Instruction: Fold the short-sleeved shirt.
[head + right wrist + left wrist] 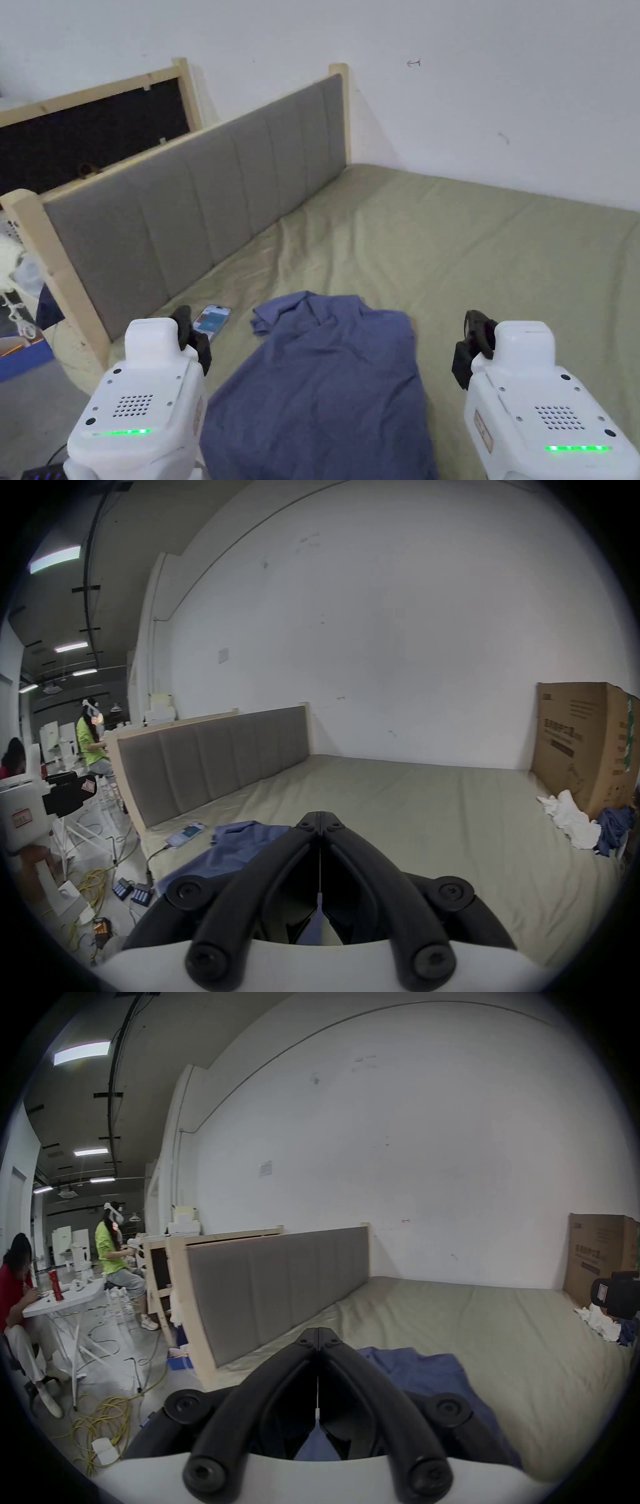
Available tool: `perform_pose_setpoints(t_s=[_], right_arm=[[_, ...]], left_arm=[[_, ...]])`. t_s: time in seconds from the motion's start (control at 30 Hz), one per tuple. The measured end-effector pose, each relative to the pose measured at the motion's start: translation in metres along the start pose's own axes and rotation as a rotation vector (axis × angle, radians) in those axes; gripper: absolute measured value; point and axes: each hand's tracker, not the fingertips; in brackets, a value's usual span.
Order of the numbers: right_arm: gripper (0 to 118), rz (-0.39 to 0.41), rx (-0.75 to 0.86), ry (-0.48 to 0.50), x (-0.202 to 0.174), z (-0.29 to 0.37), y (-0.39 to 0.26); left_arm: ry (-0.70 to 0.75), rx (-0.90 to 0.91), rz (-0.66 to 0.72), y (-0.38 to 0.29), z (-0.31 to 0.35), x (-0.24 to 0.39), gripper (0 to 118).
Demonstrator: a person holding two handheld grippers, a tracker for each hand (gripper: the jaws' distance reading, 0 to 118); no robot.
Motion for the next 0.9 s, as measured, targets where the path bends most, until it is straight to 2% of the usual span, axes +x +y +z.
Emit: perform_pose_setpoints(t_s=[0.2, 0.3, 0.47, 0.73, 0.77, 0.8, 0.83, 0.87, 0.9], right_arm=[[3, 0.009, -0.017, 0.062, -0.022, -0.01, -0.004], [3, 0.019, -0.019, 0.07, -0.021, -0.01, -0.005], [3, 0.025, -0.019, 0.039, -0.002, -0.01, -0.005], [3, 0.01, -0.04, -0.049, 0.043, -0.004, -0.011], [3, 0.004, -0.043, -0.059, 0.05, -0.004, -0.012], [3, -0.003, -0.048, -0.07, 0.056, -0.002, -0.013], [3, -0.012, -0.053, -0.08, 0.062, 0.0, -0.013], [3, -0.018, -0.058, -0.086, 0.069, 0.0, -0.014], [3, -0.017, -0.066, -0.093, 0.076, 0.0, -0.014]], left_arm=[[0.037, -0.02, 0.005, -0.003, 0.005, -0.026, 3], [0.001, -0.065, 0.018, -0.006, -0.001, -0.029, 3], [-0.099, -0.204, 0.075, -0.013, -0.025, -0.016, 3], [-0.276, -0.455, 0.029, -0.032, -0.088, 0.045, 5], [-0.298, -0.488, 0.019, -0.036, -0.099, 0.055, 19], [-0.308, -0.532, 0.011, -0.042, -0.111, 0.065, 58], [-0.308, -0.593, 0.006, -0.047, -0.123, 0.075, 86], [-0.317, -0.664, 0.008, -0.054, -0.138, 0.085, 92], [-0.321, -0.741, 0.011, -0.06, -0.151, 0.095, 92]])
